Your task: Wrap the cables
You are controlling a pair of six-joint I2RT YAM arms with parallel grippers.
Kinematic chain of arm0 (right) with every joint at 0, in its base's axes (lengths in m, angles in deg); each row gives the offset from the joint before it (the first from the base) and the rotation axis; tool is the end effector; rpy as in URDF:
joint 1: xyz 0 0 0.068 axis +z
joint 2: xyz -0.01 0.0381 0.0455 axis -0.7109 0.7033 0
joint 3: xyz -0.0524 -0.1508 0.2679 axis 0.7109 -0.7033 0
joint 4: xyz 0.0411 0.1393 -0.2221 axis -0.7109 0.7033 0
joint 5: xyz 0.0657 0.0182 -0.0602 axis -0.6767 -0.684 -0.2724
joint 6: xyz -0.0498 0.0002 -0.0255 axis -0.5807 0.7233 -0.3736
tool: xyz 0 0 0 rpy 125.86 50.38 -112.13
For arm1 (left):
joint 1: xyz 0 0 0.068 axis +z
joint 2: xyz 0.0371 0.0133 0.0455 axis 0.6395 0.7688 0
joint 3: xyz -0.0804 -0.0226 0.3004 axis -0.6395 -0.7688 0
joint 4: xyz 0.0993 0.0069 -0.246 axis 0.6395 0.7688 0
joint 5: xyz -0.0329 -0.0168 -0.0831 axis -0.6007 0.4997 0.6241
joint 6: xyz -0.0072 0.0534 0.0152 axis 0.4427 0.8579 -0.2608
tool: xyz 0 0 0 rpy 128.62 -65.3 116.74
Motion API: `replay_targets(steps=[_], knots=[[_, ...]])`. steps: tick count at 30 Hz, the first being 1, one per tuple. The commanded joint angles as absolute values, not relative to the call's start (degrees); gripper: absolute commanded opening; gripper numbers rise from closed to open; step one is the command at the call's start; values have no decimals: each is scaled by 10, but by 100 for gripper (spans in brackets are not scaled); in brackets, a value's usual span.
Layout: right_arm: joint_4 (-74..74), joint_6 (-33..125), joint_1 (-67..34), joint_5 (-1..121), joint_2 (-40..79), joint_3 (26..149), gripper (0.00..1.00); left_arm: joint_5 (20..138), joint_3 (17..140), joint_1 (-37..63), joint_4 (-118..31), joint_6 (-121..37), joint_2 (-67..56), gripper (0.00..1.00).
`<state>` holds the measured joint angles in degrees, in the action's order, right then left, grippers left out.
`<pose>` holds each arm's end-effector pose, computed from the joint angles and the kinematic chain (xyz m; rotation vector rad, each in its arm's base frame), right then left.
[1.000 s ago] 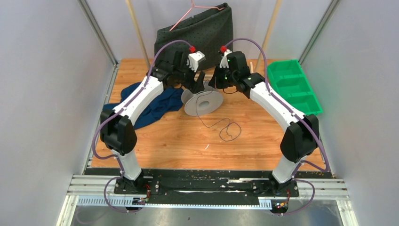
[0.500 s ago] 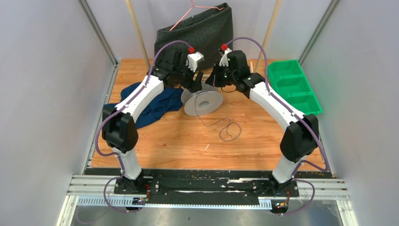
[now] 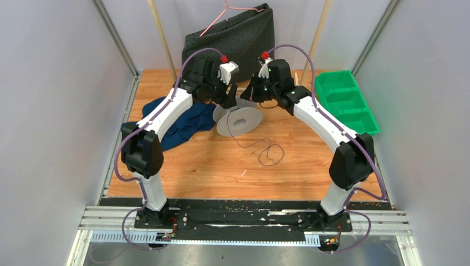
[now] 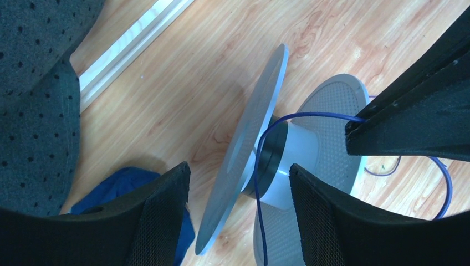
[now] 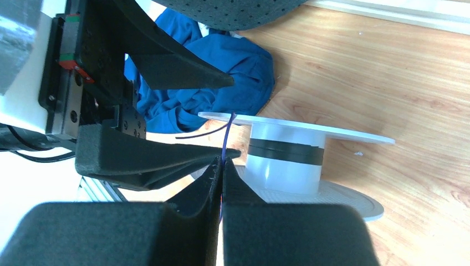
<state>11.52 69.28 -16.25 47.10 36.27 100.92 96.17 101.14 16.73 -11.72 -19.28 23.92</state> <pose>0.3615 0.2159 0.3956 -0.2271 2.0434 1.0066 0.3967 -0.1868 0.3535 0.8798 2.0765 -0.6213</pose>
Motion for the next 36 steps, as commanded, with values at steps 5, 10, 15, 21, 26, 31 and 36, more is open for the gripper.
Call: replay_targets(steps=[5, 10, 15, 21, 26, 31, 36], knots=[[166, 746, -172, 496, 357, 1007, 1, 975, 1024, 177, -126, -197, 249, 70], [189, 758, -172, 510, 353, 1010, 1, 982, 1026, 178, -126, -197, 248, 70], [189, 769, -172, 518, 347, 1001, 1, 986, 1025, 179, -126, -198, 246, 71], [159, 811, -178, 518, 347, 987, 1, 993, 1021, 179, -124, -197, 251, 70], [158, 827, -183, 508, 356, 992, 1, 994, 1020, 178, -124, -196, 254, 68], [148, 843, -186, 496, 360, 987, 1, 1005, 1024, 179, -123, -194, 261, 67], [121, 872, -193, 474, 363, 977, 1, 1009, 1024, 179, -123, -192, 266, 67]])
